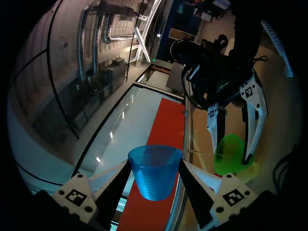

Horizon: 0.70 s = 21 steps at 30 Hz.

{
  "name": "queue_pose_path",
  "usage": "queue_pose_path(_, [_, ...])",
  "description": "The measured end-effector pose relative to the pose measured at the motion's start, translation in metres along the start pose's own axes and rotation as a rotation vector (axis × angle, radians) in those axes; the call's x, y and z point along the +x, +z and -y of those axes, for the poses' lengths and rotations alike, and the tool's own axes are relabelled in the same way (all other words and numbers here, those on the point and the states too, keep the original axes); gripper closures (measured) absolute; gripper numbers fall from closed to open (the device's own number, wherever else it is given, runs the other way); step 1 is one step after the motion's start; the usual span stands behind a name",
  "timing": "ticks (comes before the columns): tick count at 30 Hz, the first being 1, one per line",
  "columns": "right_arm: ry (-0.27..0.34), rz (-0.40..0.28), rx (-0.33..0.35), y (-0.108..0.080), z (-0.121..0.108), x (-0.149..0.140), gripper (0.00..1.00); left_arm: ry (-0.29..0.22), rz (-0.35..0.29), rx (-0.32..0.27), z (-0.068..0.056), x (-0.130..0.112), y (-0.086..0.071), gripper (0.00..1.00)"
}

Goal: Pour water

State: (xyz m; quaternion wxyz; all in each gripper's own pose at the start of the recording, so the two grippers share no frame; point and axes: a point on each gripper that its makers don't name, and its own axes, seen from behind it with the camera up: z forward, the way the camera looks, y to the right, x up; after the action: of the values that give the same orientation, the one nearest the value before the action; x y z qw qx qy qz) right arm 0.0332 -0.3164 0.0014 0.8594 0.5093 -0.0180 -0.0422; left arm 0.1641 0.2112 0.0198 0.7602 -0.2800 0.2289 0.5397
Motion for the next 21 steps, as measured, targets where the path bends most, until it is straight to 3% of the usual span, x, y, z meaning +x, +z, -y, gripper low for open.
queue_pose_path(21, [0.014, -0.008, -0.001, 0.0004, -0.0002, 0.0003, 0.08, 0.018, -0.005, 0.002, 0.0002, 0.0011, 0.0001, 0.14])
